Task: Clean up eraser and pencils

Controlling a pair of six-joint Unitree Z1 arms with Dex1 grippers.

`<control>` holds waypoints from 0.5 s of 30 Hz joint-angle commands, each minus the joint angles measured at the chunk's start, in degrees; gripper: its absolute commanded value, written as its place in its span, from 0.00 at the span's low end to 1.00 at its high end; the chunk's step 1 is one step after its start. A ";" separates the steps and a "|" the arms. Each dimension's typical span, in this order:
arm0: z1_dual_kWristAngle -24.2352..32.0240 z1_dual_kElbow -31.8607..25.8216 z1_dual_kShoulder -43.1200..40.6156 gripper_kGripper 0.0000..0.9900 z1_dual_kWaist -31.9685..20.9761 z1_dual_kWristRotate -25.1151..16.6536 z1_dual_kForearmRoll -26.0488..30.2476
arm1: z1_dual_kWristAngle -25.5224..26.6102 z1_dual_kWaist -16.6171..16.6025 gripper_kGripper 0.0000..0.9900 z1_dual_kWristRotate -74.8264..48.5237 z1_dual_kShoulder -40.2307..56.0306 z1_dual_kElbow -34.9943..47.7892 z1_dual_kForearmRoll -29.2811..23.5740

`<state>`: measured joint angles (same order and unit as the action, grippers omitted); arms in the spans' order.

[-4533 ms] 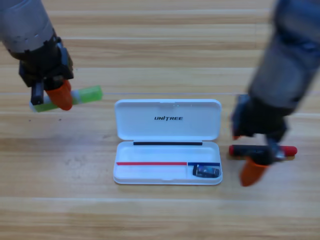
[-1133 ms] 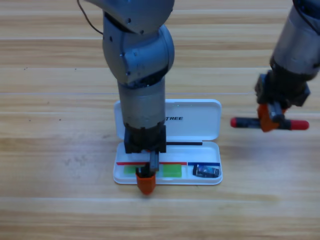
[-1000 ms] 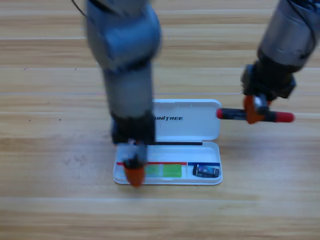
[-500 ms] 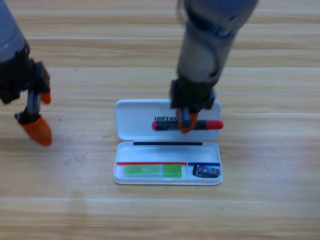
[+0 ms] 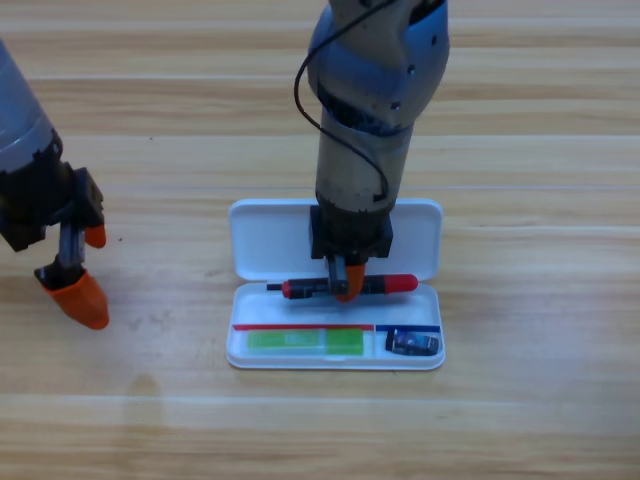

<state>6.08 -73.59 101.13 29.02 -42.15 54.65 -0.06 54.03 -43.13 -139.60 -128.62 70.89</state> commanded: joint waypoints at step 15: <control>0.78 2.23 1.52 1.00 -1.16 0.58 -1.30 | 1.12 2.13 0.84 2.43 0.65 1.44 2.67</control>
<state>6.18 -72.61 101.14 29.02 -42.09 54.07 0.02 54.20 -42.03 -139.57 -128.63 71.86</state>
